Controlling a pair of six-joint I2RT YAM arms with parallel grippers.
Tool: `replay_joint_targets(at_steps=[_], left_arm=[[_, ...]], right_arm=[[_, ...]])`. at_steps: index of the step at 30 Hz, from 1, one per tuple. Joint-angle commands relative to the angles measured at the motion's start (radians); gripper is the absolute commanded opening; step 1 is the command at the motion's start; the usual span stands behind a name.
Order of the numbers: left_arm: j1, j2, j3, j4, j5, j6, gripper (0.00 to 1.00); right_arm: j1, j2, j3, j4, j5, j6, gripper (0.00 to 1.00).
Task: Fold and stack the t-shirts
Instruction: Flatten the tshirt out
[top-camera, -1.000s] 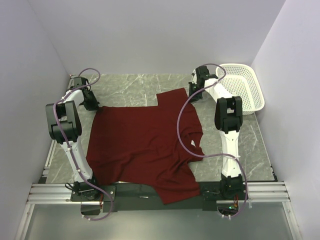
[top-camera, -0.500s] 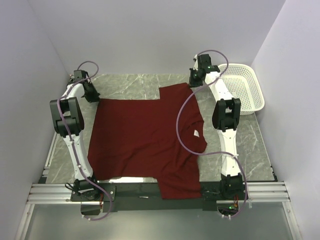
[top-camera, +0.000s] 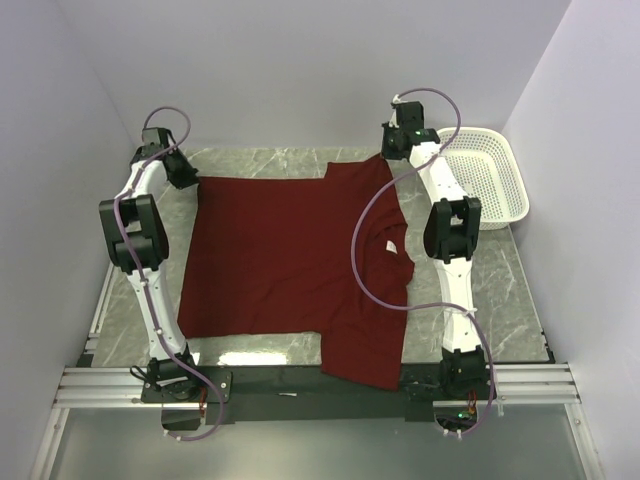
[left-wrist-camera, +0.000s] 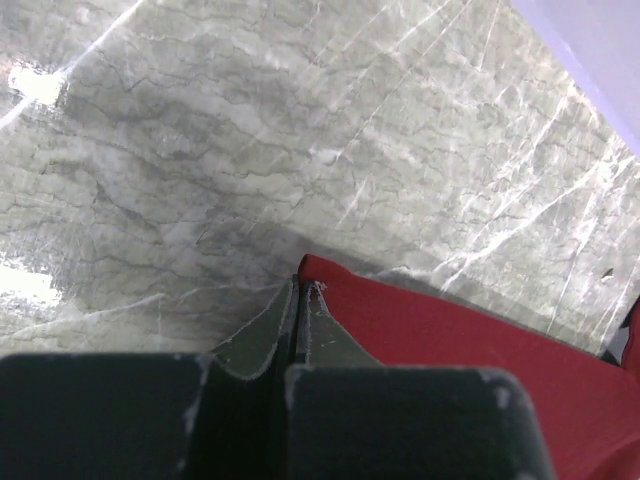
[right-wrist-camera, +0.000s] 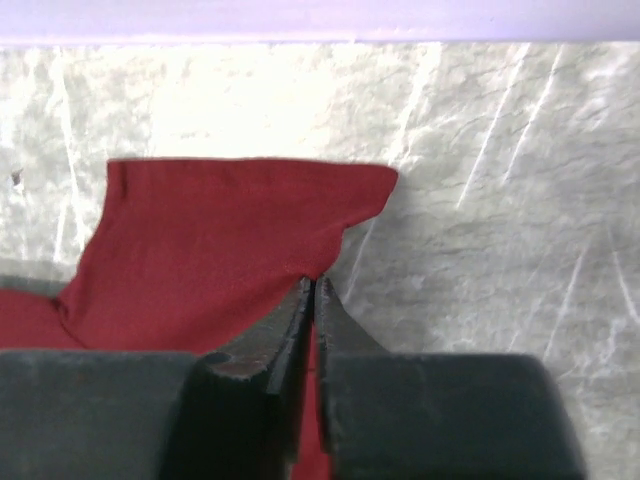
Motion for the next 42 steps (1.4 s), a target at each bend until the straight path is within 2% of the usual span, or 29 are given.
replay_joint_targets(at_steps=[1,2,3,4,7,10,11,12,15,17,18,21,22,24,25,27,32,34,42], left_arm=[[0.012,0.001,0.038,0.021,0.017,-0.017,0.01],[0.013,0.019,0.064,-0.026,0.026,-0.010,0.06],[0.010,0.050,0.088,-0.051,0.034,0.002,0.15],[0.010,0.054,0.106,-0.062,0.039,0.006,0.37],[0.012,-0.010,0.056,-0.015,0.024,0.010,0.66],[0.010,-0.131,-0.010,0.068,0.004,0.030,0.77],[0.012,-0.166,-0.032,0.087,-0.009,0.038,0.79],[0.010,-0.241,-0.059,0.140,-0.013,0.058,0.80],[0.012,-0.397,-0.267,0.234,0.000,0.099,0.80],[0.012,-0.476,-0.378,0.281,0.020,0.104,0.79],[0.010,-0.545,-0.491,0.307,0.022,0.093,0.79],[0.012,-0.616,-0.654,0.349,0.037,0.063,0.78],[0.010,-0.619,-0.684,0.358,0.049,0.061,0.76],[0.010,-0.595,-0.727,0.358,0.046,0.055,0.75],[0.010,-0.578,-0.725,0.351,0.045,0.056,0.72],[0.010,-0.515,-0.692,0.318,0.031,0.079,0.70],[0.010,-0.403,-0.609,0.251,-0.036,0.137,0.68],[0.010,-0.357,-0.577,0.229,-0.046,0.154,0.67],[0.007,-0.272,-0.472,0.248,-0.084,0.184,0.68]], right_arm=[[0.007,0.004,0.055,0.076,0.073,-0.017,0.21],[0.009,0.000,0.044,0.074,0.076,-0.016,0.31],[0.007,-0.020,0.032,0.074,0.082,-0.017,0.40],[0.007,-0.032,-0.002,0.071,0.087,-0.025,0.53],[-0.003,-0.112,-0.094,0.079,0.096,-0.064,0.64],[-0.029,-0.222,-0.218,0.091,-0.092,-0.141,0.73],[-0.035,-0.247,-0.247,0.085,-0.175,-0.214,0.74],[-0.043,-0.285,-0.272,0.074,-0.373,-0.242,0.75],[-0.045,-0.310,-0.316,-0.071,-0.659,-0.383,0.75],[-0.028,-0.347,-0.365,-0.209,-0.686,-0.518,0.74],[-0.022,-0.374,-0.399,-0.231,-0.656,-0.548,0.74],[-0.025,-0.501,-0.624,-0.133,-0.585,-0.525,0.73],[-0.026,-0.528,-0.716,-0.058,-0.497,-0.496,0.73],[-0.025,-0.552,-0.775,0.000,-0.396,-0.369,0.72],[-0.025,-0.545,-0.774,0.029,-0.295,-0.318,0.70],[-0.025,-0.479,-0.731,0.013,-0.240,-0.240,0.64],[-0.026,-0.332,-0.565,-0.018,-0.136,-0.203,0.64],[-0.025,-0.290,-0.479,-0.057,-0.128,-0.203,0.64],[-0.028,-0.169,-0.311,-0.099,-0.113,-0.200,0.64]])
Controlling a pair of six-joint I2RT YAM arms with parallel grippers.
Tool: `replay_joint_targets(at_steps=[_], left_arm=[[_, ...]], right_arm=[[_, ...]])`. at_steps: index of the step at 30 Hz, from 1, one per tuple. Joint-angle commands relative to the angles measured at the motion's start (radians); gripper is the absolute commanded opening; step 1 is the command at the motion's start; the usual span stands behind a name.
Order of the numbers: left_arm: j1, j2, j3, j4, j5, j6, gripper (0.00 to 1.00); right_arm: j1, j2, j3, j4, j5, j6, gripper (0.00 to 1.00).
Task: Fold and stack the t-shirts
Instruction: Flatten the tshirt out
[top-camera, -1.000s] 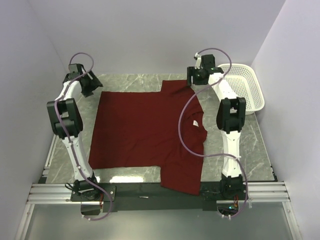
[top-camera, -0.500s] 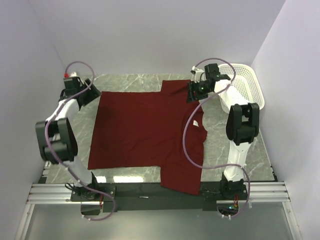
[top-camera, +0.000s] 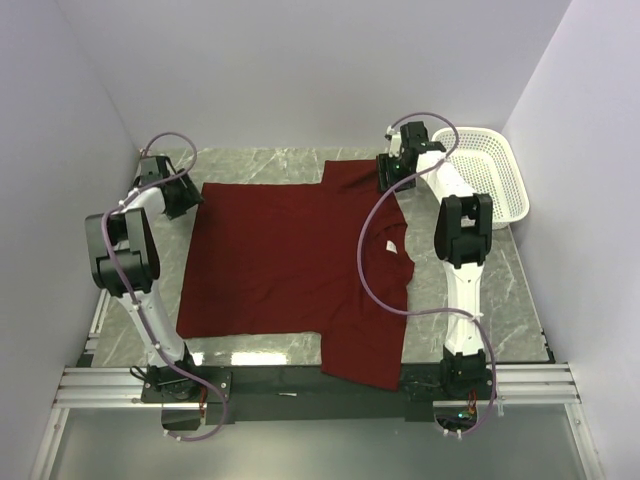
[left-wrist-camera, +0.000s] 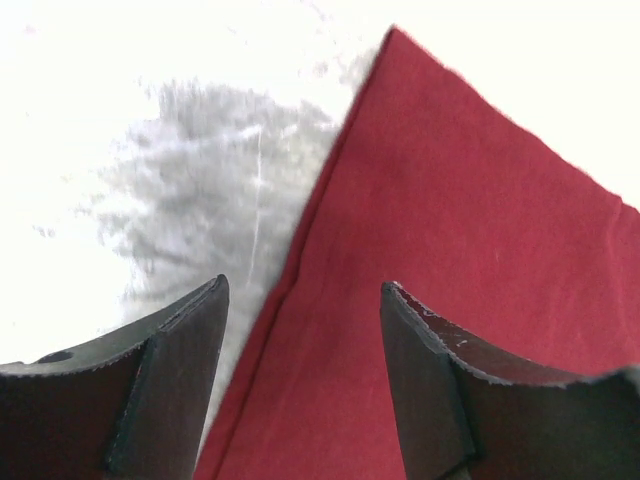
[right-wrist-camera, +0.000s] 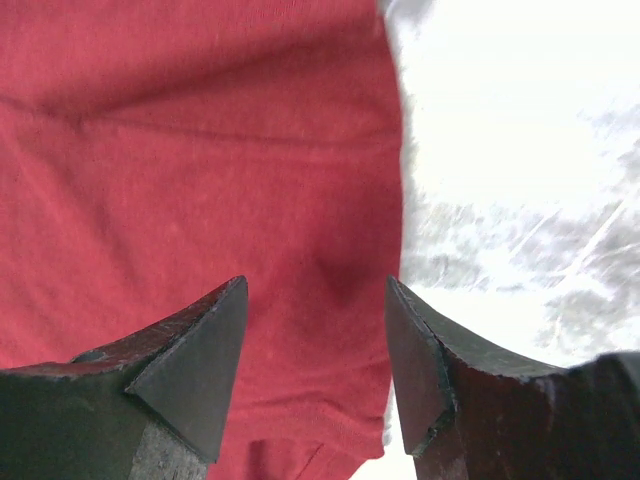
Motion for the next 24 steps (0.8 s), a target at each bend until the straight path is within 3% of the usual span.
replay_joint_targets(at_steps=[1,8,18,24], left_arm=[[-0.004,0.050,0.092,-0.005,-0.041,0.048,0.68],[-0.010,0.225,0.273,-0.115,0.045,0.088,0.63],[-0.039,0.317,0.373,-0.152,0.065,0.082,0.60],[-0.052,0.357,0.408,-0.189,0.068,0.082,0.51]], right_arm=[[-0.007,0.019,0.102,-0.031,0.021,0.016,0.64],[-0.019,0.059,0.139,-0.041,0.007,0.026,0.64],[-0.044,0.125,0.218,-0.079,-0.063,0.039,0.64],[-0.044,0.147,0.221,-0.093,-0.062,0.038,0.63]])
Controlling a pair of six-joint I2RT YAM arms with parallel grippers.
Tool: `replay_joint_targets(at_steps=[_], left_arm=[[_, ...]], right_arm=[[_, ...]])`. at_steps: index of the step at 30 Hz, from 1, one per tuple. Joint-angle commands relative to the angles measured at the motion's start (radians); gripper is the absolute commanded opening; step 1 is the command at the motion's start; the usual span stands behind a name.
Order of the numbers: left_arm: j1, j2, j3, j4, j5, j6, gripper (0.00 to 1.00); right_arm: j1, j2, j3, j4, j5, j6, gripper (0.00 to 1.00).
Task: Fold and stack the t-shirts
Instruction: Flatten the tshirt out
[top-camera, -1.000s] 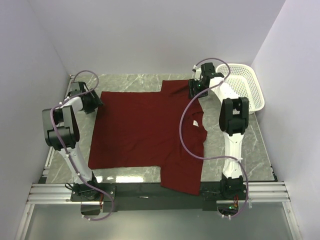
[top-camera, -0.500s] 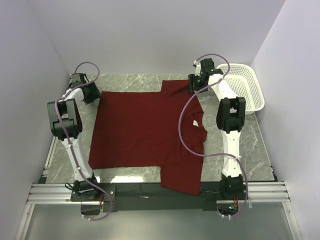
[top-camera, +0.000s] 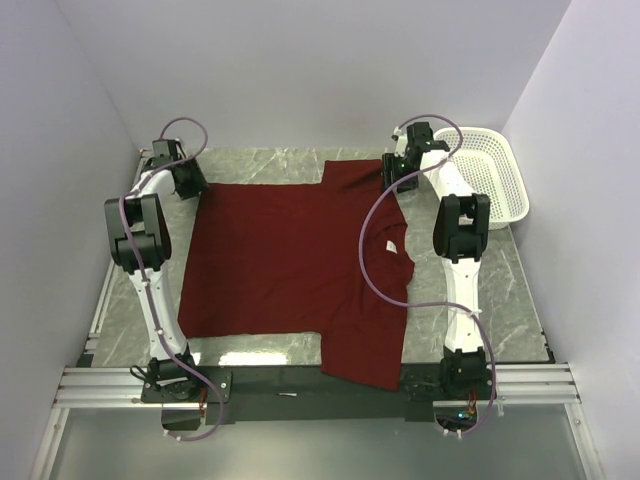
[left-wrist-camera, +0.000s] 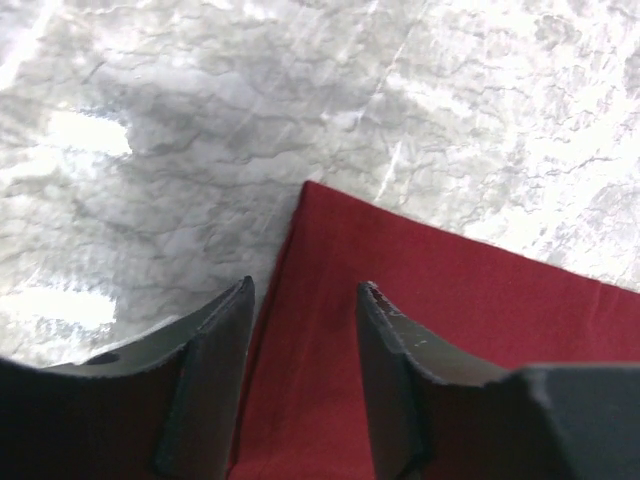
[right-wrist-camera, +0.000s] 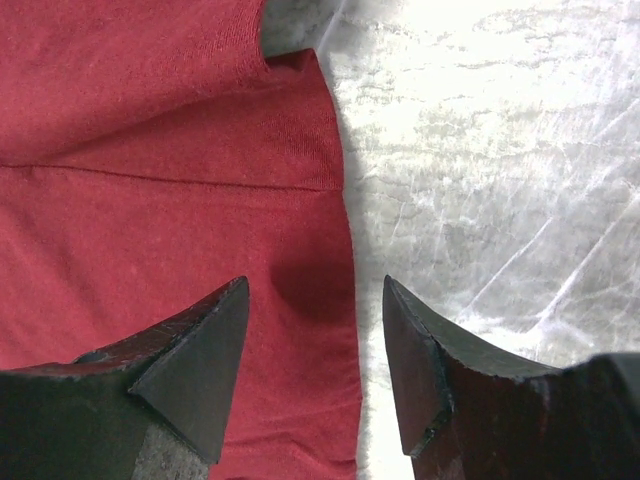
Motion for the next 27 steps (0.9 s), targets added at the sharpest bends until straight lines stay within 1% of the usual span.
replay_joint_targets(at_steps=[1,3,4,5,7,8,9,10,12,13,16,17,19,22,23,25,26,27], left_arm=[[-0.015,0.052,-0.001,-0.084,0.025,0.013,0.48],[-0.015,0.037,-0.033,-0.073,0.022,0.015,0.42],[-0.015,0.028,-0.049,-0.061,0.022,0.013,0.38],[-0.012,0.009,-0.076,-0.055,0.020,0.013,0.35],[-0.011,-0.009,-0.104,-0.041,0.017,0.012,0.28],[-0.009,-0.024,-0.124,-0.032,0.018,0.012,0.27],[-0.003,-0.032,-0.133,-0.029,0.018,0.010,0.22],[-0.003,-0.038,-0.141,-0.024,0.020,0.007,0.20],[0.000,-0.057,-0.162,-0.013,0.017,0.006,0.13],[0.002,-0.063,-0.167,-0.010,0.018,0.004,0.11],[0.002,-0.087,-0.184,-0.003,0.020,0.001,0.10],[0.003,-0.098,-0.190,-0.001,0.020,0.001,0.10],[0.006,-0.110,-0.198,0.002,0.023,-0.001,0.06],[0.008,-0.144,-0.224,0.013,0.037,-0.011,0.04],[0.006,-0.170,-0.246,0.019,0.041,-0.019,0.04],[0.006,-0.199,-0.289,0.042,0.052,-0.027,0.02],[0.008,-0.221,-0.302,0.046,0.054,-0.031,0.02],[0.008,-0.232,-0.313,0.051,0.058,-0.030,0.02]], right_arm=[[-0.004,0.016,0.044,-0.026,-0.022,0.002,0.62],[-0.004,0.019,0.042,-0.034,-0.031,-0.002,0.57],[-0.004,0.020,0.041,-0.042,-0.055,-0.005,0.53],[-0.007,0.019,0.033,-0.045,-0.068,-0.005,0.45],[-0.007,0.014,0.022,-0.043,-0.087,-0.006,0.37],[-0.008,0.010,0.018,-0.045,-0.092,-0.009,0.30],[-0.010,0.005,0.007,-0.048,-0.095,-0.011,0.25],[-0.010,-0.007,-0.004,-0.043,-0.097,-0.015,0.21],[-0.020,-0.032,-0.056,-0.031,-0.101,-0.018,0.05],[-0.027,-0.065,-0.079,-0.013,-0.100,-0.020,0.00],[-0.043,-0.134,-0.208,0.029,-0.083,-0.041,0.00],[-0.047,-0.183,-0.282,0.032,-0.083,-0.049,0.00],[-0.048,-0.249,-0.367,0.035,-0.097,-0.080,0.00],[-0.047,-0.305,-0.524,0.009,-0.153,-0.126,0.00],[-0.047,-0.340,-0.604,0.009,-0.167,-0.133,0.00],[-0.047,-0.401,-0.688,0.029,-0.190,-0.149,0.00],[-0.047,-0.421,-0.756,0.038,-0.195,-0.150,0.00],[-0.047,-0.438,-0.781,0.055,-0.198,-0.155,0.00]])
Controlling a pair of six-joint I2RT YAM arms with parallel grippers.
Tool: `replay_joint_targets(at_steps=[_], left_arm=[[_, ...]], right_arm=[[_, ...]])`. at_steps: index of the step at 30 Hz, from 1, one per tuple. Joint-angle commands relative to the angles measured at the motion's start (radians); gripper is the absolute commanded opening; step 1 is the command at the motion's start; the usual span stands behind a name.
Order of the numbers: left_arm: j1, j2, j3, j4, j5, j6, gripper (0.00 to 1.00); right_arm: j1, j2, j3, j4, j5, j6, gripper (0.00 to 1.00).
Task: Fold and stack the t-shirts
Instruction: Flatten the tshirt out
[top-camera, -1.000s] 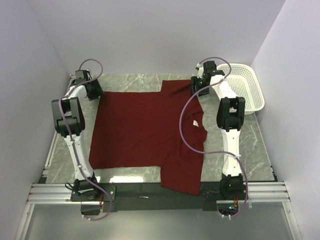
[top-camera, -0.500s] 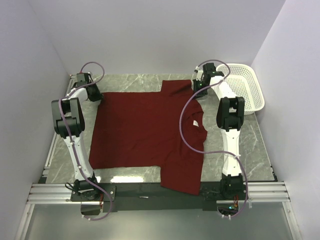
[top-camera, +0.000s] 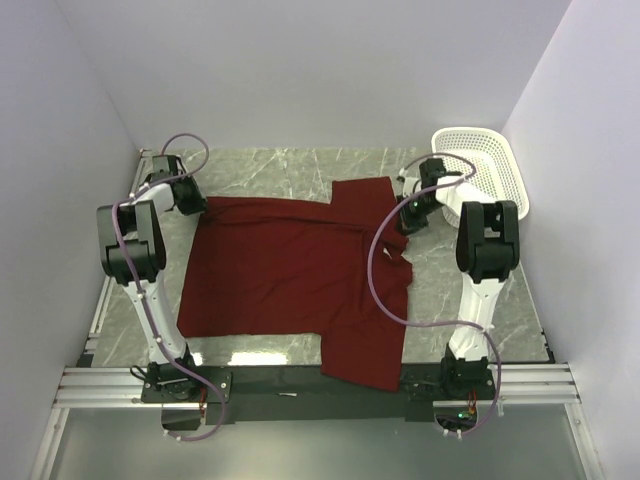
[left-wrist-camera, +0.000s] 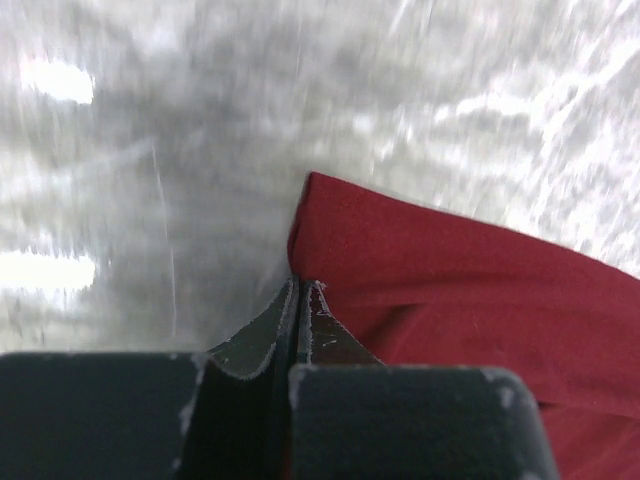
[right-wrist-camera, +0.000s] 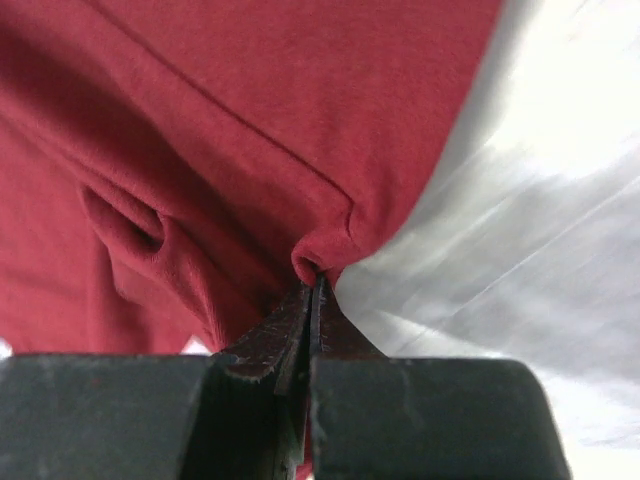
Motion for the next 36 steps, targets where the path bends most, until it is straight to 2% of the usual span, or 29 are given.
replay_joint_targets(at_steps=[1,4,5,7,8,10,14,20,28,36], left_arm=[[0.006,-0.077,-0.048,-0.014,0.023,-0.012,0.02],[0.004,-0.089,-0.062,-0.017,0.027,-0.011,0.02],[0.006,-0.092,-0.068,-0.015,0.027,-0.012,0.02],[0.004,-0.096,-0.071,-0.014,0.031,-0.014,0.03],[0.004,-0.093,-0.071,-0.014,0.034,-0.014,0.04],[0.004,-0.091,-0.068,-0.015,0.034,-0.015,0.04],[0.006,-0.086,-0.061,-0.025,0.027,-0.009,0.06],[0.004,-0.077,-0.051,-0.021,0.035,-0.012,0.06],[0.004,-0.071,-0.048,-0.018,0.043,-0.014,0.06],[0.006,-0.085,-0.054,-0.023,0.041,-0.011,0.06]], right_arm=[[-0.001,-0.094,-0.122,0.003,-0.026,-0.054,0.00],[-0.003,-0.117,-0.157,-0.003,-0.037,-0.071,0.00],[-0.003,-0.120,-0.147,-0.005,-0.033,-0.076,0.03],[-0.004,-0.136,-0.122,0.026,0.004,-0.064,0.20],[-0.004,-0.137,-0.076,0.056,0.045,-0.048,0.36],[-0.004,-0.101,-0.006,0.067,0.070,-0.031,0.43],[-0.003,0.071,0.339,-0.006,0.086,0.009,0.45],[-0.003,0.353,0.762,-0.138,0.063,0.096,0.45],[0.007,0.381,0.740,-0.054,0.144,0.183,0.45],[0.017,0.433,0.817,-0.054,0.158,0.205,0.45]])
